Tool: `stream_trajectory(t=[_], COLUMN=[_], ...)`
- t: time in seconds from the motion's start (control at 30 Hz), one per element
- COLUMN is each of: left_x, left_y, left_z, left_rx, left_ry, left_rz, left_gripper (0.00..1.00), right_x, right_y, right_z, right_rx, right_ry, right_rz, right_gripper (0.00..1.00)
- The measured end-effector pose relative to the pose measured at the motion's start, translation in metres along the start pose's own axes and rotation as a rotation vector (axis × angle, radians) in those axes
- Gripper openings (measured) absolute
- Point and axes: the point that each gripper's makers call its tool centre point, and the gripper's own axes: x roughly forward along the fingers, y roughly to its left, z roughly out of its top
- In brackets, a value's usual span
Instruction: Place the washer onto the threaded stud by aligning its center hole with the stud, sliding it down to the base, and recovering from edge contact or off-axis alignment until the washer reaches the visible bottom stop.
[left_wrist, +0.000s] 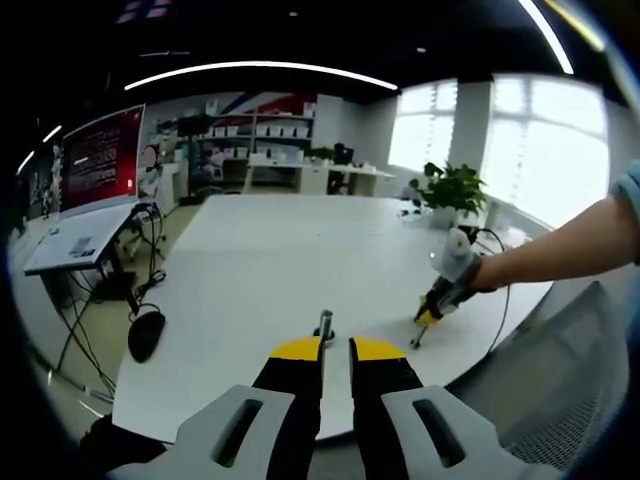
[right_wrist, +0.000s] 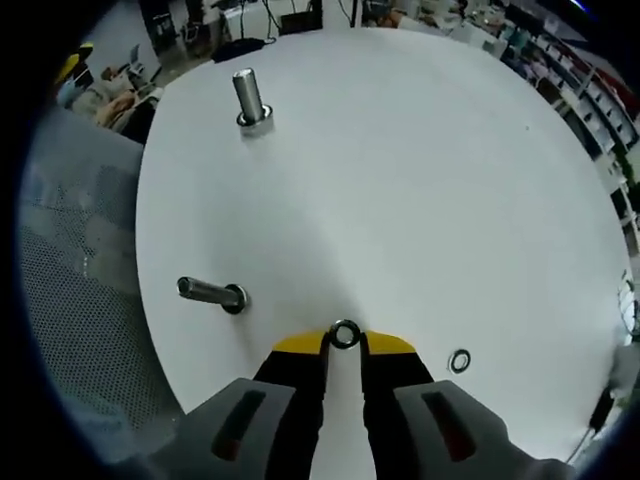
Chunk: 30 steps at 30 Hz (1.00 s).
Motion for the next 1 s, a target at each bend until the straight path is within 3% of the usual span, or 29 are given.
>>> stream_trajectory(t=[0.1, 0.27, 0.33, 0.53, 0.73, 1.0], left_x=[0.000, 0.000, 0.000, 0.000, 0.000, 0.000], left_y=[0.000, 0.000, 0.000, 0.000, 0.001, 0.001], left_z=[0.001, 0.001, 0.001, 0.001, 0.002, 0.001], left_rx=[-0.001, -0.002, -0.002, -0.003, -0.007, -0.006], left_ry=[-0.003, -0.007, -0.006, -0.008, -0.013, -0.010], left_rz=[0.000, 0.001, 0.000, 0.000, 0.002, 0.002], left_gripper=[0.07, 0.07, 0.07, 0.07, 0.07, 0.07], right_x=[0.000, -0.002, -0.001, -0.009, -0.039, -0.068], right_y=[0.000, 0.002, 0.003, 0.012, 0.026, 0.048], right_z=[0.001, 0.004, 0.002, 0.005, 0.021, 0.029], right_rx=[-0.065, -0.262, -0.264, -0.252, -0.137, -0.151], right_ry=[0.005, 0.049, 0.079, 0.043, -0.084, -0.137], right_rz=[-0.017, -0.082, -0.097, -0.066, 0.000, 0.051], right_gripper=[0.15, 0.15, 0.14, 0.14, 0.14, 0.14])
